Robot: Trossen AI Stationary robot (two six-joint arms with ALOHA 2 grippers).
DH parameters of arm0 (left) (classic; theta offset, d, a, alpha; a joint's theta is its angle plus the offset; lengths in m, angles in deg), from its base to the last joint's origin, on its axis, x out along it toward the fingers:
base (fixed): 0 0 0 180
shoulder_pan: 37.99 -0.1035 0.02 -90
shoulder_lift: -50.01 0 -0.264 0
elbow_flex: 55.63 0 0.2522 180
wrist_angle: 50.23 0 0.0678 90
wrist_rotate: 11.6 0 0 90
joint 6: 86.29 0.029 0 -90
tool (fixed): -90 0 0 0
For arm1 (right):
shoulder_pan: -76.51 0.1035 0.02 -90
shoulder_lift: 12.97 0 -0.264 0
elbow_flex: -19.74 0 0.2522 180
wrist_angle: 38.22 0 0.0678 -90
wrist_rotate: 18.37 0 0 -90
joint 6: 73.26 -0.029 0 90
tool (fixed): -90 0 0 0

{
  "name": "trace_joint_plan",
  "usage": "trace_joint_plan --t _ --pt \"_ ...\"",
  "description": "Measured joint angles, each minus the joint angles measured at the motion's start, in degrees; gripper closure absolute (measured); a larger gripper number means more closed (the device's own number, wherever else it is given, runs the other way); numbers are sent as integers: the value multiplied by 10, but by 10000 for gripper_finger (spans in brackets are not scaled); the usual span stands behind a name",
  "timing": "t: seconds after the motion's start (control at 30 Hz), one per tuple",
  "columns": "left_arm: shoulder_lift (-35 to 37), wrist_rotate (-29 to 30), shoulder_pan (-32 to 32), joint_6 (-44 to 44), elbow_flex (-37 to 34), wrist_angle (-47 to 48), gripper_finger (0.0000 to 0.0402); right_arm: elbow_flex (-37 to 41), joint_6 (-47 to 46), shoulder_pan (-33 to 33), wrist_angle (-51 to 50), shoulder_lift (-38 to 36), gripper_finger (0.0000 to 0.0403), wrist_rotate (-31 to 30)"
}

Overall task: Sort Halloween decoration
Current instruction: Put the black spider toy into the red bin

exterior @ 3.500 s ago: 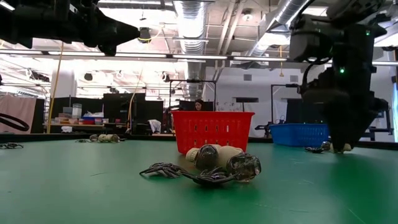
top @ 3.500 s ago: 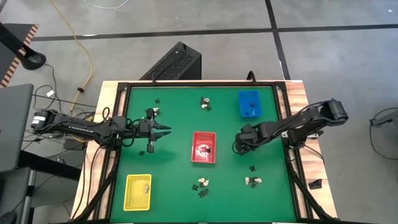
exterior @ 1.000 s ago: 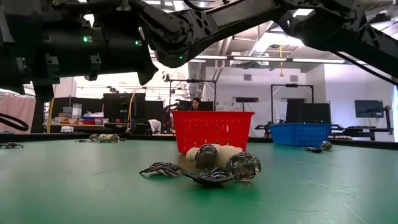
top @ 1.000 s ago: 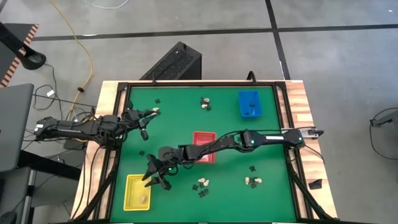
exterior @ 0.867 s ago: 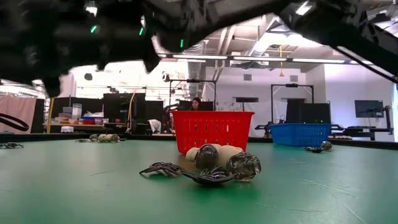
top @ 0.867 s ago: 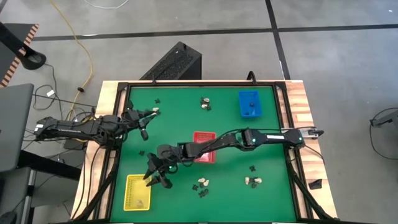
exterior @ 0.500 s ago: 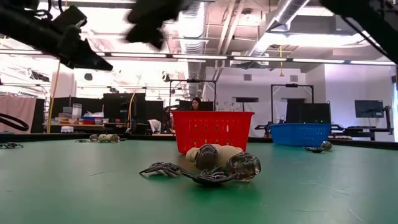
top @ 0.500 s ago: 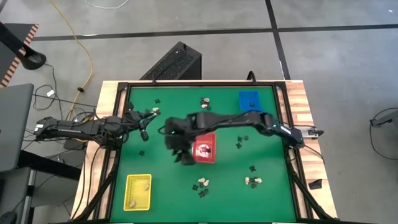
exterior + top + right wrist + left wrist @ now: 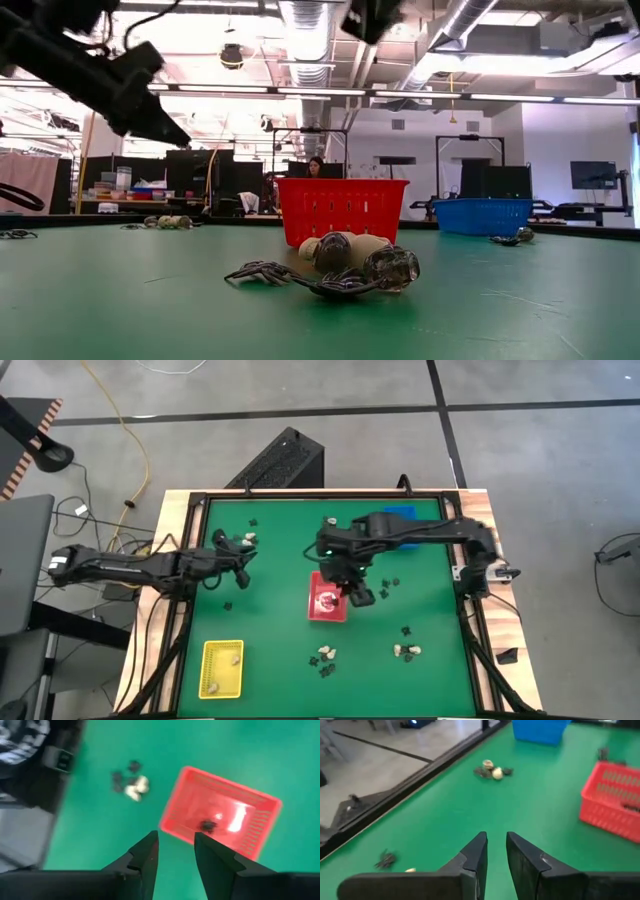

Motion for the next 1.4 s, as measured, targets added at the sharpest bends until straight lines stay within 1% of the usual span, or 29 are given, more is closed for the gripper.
trace_joint_plan --t 0.07,0.13,0.23,0.37,0.47,0.57,0.73,0.87,1.13,1.4 --pt "-45 -20 -6 23 0 -39 332 103 -9 -15 107 -48 258 -23" --pt "-82 -34 -9 32 0 -80 324 198 -34 -35 188 -88 267 -33" --pt "-115 -62 -9 37 0 -123 310 304 -107 -65 200 -139 275 -36" --pt "-134 -101 -9 51 0 -163 288 426 -202 -94 202 -192 279 -55" --pt "-138 -119 -9 58 0 -181 274 502 -244 -112 219 -213 279 -55" --pt "-138 -128 -9 58 0 -188 264 556 -267 -126 236 -216 279 -55" --pt "-137 -129 -9 55 0 -189 260 604 -277 -142 278 -201 279 -55" --pt "-137 -129 -9 52 0 -189 260 606 -276 -145 289 -176 279 -66" --pt "-137 -129 -9 52 0 -188 260 604 -268 -141 299 -132 279 -67" --pt "-137 -129 -9 52 0 -185 260 602 -292 -123 307 -86 280 -84"
